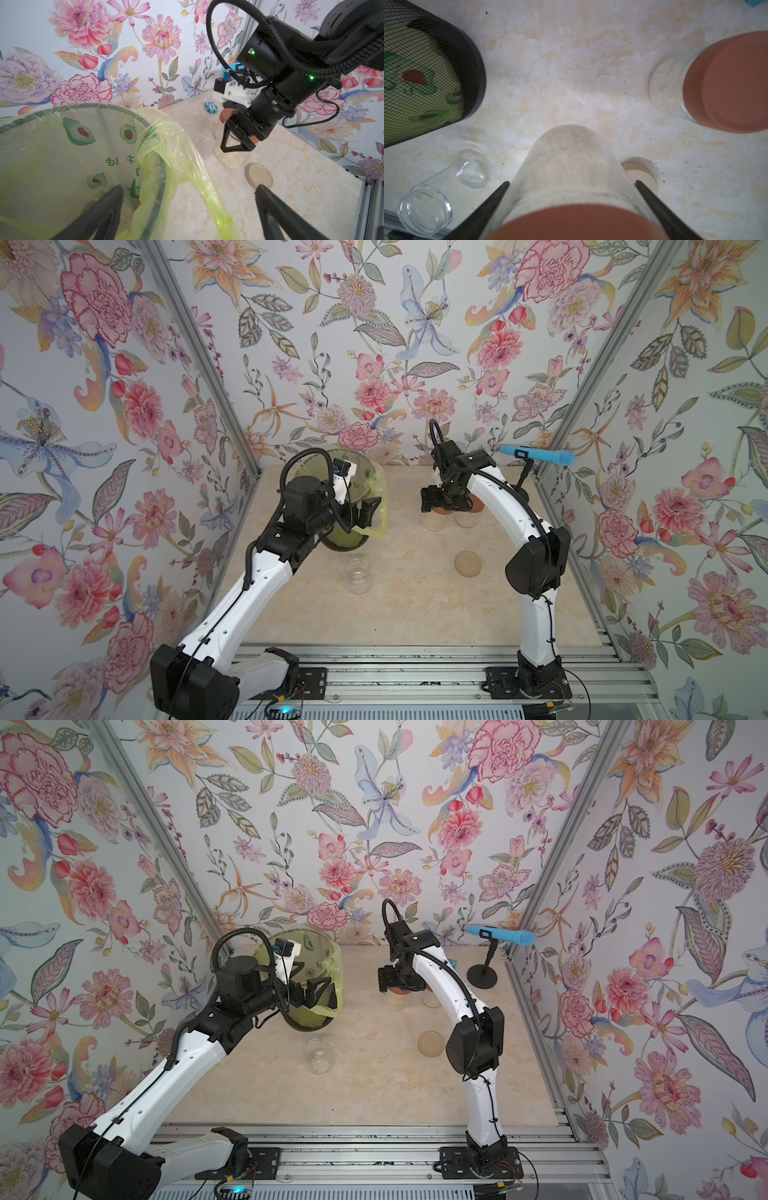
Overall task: Empty moldy rice from jars
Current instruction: Pick up the jar from the center of the board.
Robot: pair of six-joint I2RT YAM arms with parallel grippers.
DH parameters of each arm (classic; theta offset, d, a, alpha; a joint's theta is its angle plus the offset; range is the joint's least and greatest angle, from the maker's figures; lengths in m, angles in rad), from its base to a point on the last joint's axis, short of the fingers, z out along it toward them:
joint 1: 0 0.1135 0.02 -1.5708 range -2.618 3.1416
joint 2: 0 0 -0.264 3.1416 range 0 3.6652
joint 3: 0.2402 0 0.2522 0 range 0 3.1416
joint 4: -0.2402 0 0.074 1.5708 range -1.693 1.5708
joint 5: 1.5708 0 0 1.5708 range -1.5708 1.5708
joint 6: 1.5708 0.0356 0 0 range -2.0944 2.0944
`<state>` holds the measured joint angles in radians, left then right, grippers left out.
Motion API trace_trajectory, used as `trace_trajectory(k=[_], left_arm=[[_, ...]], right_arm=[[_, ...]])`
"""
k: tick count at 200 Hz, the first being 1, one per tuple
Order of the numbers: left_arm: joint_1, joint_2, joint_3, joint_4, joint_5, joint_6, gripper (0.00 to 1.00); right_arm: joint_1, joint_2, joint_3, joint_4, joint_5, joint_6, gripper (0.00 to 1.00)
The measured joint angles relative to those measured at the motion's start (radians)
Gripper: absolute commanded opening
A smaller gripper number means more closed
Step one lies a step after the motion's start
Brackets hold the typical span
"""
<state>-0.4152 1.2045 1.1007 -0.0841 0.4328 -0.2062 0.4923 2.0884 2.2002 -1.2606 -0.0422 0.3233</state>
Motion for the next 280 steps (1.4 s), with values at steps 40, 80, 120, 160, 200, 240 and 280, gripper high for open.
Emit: trace_trajectory(k=[40, 80, 120, 160, 200, 240, 280], left_arm=[[-0.073, -0.005, -0.06, 0.065, 0.023, 0.045, 1.0], [-0.123, -0.02, -0.124, 0.106, 0.018, 0.092, 1.0], [-0.157, -0.05, -0.2, 0.166, -0.001, 0.125, 1.0], [-0.216, -0.079, -0.233, 0.217, -0.038, 0.175, 1.0], [-0.227, -0.077, -0.239, 0.249, -0.043, 0.2, 1.0], [-0.229, -0.043, -0.23, 0.256, -0.031, 0.217, 1.0], [-0.237, -0.024, -0.198, 0.249, 0.005, 0.235, 1.0]], right_arm=[[0.026, -0.069, 0.0, -0.03, -0.035, 0.011, 0.0], [0.04, -0.132, 0.0, -0.048, -0.091, 0.023, 0.0], [0.043, -0.18, 0.0, -0.061, -0.176, 0.03, 0.0], [0.051, -0.217, -0.014, -0.063, -0.262, 0.04, 0.0], [0.068, -0.241, -0.031, -0.067, -0.349, 0.04, 0.0], [0.085, -0.241, -0.031, -0.067, -0.421, 0.039, 0.0], [0.102, -0.241, -0.03, -0.051, -0.474, 0.04, 0.0]])
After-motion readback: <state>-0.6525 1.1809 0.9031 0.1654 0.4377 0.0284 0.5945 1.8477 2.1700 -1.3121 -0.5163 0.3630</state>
